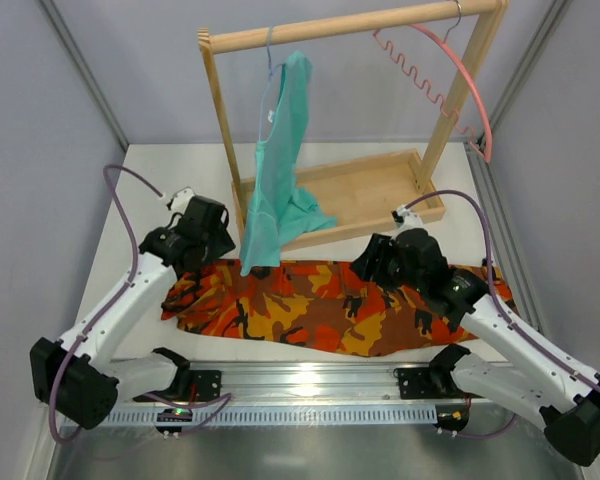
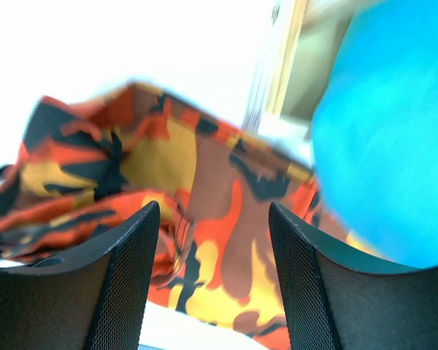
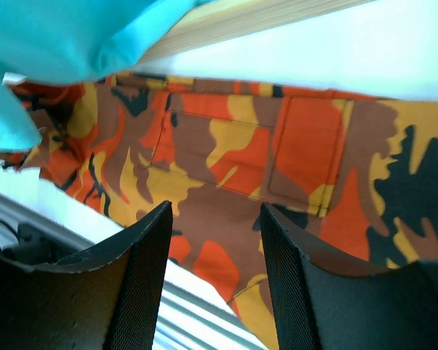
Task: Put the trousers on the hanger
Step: Fold the trousers
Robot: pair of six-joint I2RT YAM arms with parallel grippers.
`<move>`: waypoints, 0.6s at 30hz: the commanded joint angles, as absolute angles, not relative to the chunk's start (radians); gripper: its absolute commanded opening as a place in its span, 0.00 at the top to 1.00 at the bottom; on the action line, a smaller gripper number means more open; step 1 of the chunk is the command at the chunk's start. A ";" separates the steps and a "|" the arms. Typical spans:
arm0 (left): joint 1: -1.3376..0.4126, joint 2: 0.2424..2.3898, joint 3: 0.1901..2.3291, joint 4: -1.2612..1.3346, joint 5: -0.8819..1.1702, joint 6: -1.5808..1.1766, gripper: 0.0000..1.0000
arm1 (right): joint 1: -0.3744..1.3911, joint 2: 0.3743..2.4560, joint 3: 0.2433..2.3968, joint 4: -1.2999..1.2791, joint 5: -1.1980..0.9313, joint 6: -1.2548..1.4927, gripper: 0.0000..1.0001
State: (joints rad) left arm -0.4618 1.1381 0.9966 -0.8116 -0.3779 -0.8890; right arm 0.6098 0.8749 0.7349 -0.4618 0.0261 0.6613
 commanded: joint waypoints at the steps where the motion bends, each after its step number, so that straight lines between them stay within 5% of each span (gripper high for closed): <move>1: -0.445 1.209 1.135 -0.974 -0.525 -0.867 0.38 | 0.733 0.879 0.785 -0.434 0.148 0.661 0.45; 10: -0.004 1.233 1.187 -0.870 -0.241 -0.772 0.34 | 1.206 1.078 1.012 -0.474 0.467 0.710 0.45; 18: 0.334 1.361 1.079 -0.752 0.063 -0.733 0.33 | 1.371 1.377 1.329 -0.367 0.445 0.545 0.46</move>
